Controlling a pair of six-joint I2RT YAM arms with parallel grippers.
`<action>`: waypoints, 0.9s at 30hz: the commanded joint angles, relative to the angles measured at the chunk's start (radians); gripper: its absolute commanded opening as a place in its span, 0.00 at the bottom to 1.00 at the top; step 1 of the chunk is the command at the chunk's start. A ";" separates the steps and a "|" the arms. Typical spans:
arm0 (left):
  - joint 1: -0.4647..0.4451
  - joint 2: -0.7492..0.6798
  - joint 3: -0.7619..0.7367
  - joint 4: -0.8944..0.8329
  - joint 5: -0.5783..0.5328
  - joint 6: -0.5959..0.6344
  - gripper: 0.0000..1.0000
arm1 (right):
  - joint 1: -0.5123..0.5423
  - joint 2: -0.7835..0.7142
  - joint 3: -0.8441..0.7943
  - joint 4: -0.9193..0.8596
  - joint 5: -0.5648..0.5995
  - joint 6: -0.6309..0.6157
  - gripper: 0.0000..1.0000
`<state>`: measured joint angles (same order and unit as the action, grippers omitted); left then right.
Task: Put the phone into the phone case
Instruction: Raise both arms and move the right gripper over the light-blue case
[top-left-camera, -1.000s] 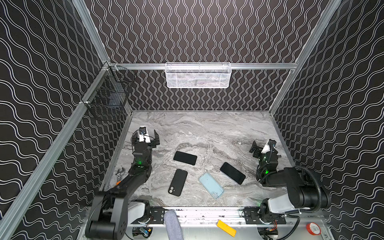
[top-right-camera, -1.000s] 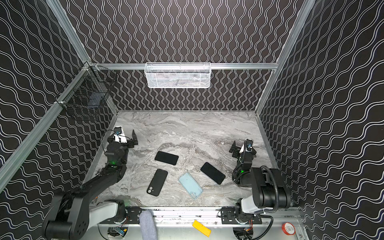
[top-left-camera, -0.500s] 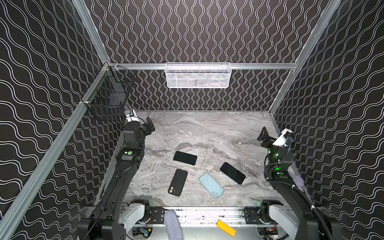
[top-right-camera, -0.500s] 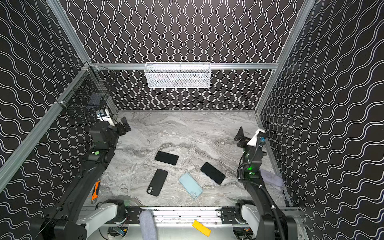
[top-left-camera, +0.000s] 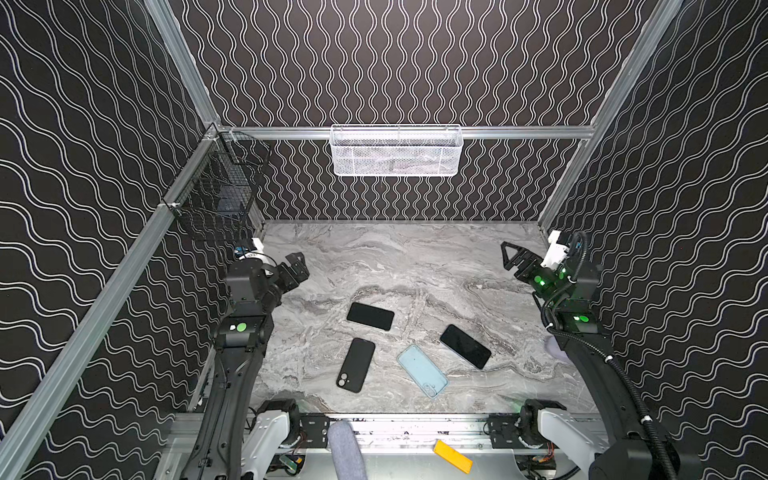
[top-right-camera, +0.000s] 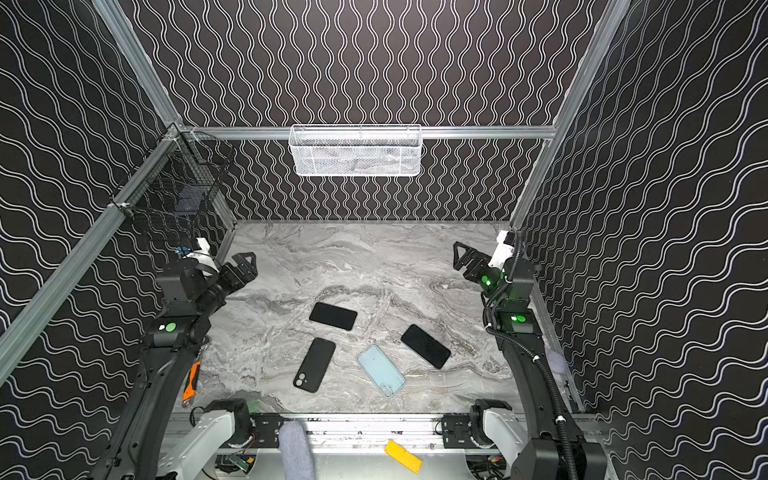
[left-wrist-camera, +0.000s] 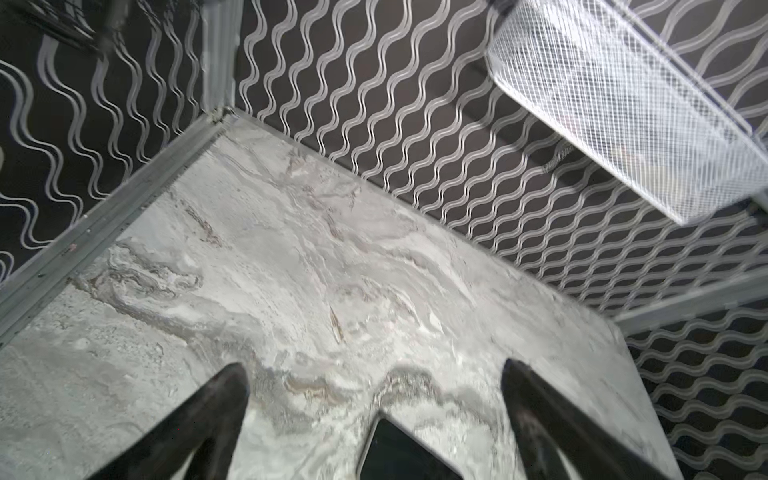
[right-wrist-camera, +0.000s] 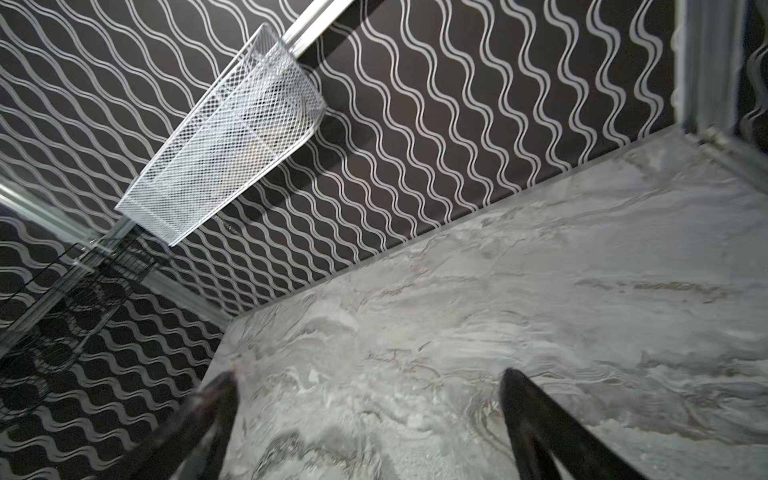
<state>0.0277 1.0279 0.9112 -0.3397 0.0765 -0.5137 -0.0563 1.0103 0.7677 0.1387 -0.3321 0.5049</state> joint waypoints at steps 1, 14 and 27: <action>-0.011 -0.006 0.012 -0.081 0.004 0.067 0.98 | -0.001 0.013 0.022 -0.023 -0.101 0.020 1.00; -0.354 -0.046 0.048 -0.200 0.096 0.268 0.90 | 0.052 0.069 0.218 -0.510 -0.010 -0.041 1.00; -0.371 -0.113 -0.090 -0.132 0.109 0.281 0.93 | 0.476 0.294 0.550 -1.057 0.172 -0.191 1.00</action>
<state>-0.3424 0.9115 0.8223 -0.5228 0.1493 -0.2554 0.3523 1.2652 1.2964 -0.7288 -0.2413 0.3649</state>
